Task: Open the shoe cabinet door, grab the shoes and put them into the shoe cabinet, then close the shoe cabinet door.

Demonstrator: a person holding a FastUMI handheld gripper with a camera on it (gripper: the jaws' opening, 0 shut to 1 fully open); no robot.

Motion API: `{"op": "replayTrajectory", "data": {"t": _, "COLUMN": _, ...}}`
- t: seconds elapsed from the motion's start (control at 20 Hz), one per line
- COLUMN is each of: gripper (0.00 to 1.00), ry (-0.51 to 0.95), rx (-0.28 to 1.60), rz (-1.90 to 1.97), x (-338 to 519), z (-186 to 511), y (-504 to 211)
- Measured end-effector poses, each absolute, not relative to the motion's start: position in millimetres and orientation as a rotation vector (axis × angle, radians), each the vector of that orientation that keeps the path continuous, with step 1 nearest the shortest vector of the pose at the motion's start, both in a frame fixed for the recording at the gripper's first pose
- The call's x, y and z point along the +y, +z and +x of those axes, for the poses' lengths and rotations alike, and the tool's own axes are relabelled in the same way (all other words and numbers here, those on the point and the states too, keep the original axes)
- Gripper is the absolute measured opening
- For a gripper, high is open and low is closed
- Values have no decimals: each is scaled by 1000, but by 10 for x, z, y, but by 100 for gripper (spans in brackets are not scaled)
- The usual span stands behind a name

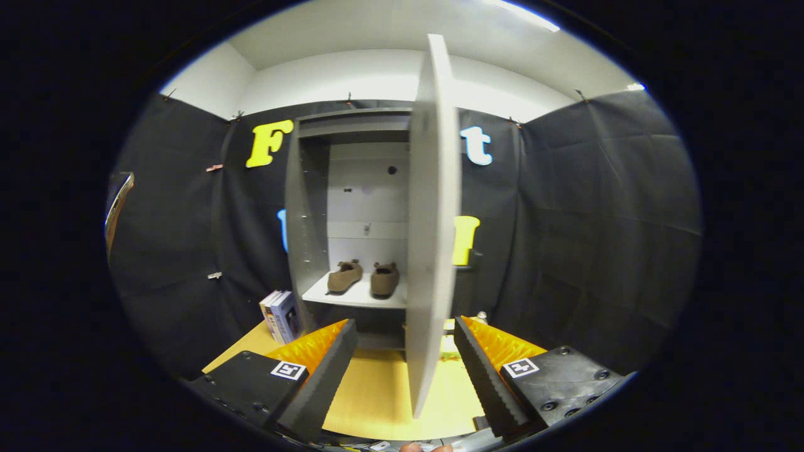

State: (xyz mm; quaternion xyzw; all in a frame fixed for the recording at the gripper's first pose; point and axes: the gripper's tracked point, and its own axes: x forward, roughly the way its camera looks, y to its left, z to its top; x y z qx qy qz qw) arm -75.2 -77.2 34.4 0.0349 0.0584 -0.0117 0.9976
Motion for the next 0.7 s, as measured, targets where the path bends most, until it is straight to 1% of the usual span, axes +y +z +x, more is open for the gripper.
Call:
{"op": "replayTrajectory", "data": {"t": 0.15, "gripper": 98, "ry": -102, "rx": 153, "rz": 62, "x": -1266, "z": -733, "y": 243}}
{"op": "replayTrajectory", "data": {"t": 0.35, "gripper": 98, "ry": -179, "rx": 137, "rz": 95, "x": -1835, "z": -475, "y": 285}}
{"op": "replayTrajectory", "data": {"t": 0.55, "gripper": 99, "ry": -191, "rx": 135, "rz": 77, "x": -2041, "z": 22, "y": 184}}
{"op": "replayTrajectory", "data": {"t": 0.7, "gripper": 99, "ry": -152, "rx": 167, "rz": 99, "x": -1980, "z": 213, "y": 129}}
